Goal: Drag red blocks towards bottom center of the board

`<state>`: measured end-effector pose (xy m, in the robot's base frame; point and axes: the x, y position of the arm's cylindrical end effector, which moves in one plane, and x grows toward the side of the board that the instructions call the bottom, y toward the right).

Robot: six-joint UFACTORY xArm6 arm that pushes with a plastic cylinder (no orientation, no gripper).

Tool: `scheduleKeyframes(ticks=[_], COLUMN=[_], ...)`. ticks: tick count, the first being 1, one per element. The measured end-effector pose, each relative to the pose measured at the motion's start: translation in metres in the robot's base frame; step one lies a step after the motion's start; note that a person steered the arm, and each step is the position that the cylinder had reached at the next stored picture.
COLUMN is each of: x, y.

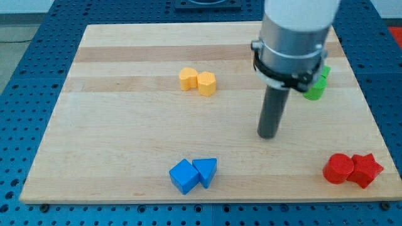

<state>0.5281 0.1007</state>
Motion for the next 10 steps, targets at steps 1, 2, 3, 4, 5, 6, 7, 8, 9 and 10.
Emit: scheduleKeyframes(ticks=[1, 2, 3, 4, 5, 6, 7, 8, 9, 10], x=[0.042, 0.075, 0.091, 0.091, 0.067, 0.016, 0.004, 0.039, 0.089, 0.071], y=[0.0, 0.002, 0.004, 0.005, 0.006, 0.056, 0.164, 0.235, 0.227, 0.188])
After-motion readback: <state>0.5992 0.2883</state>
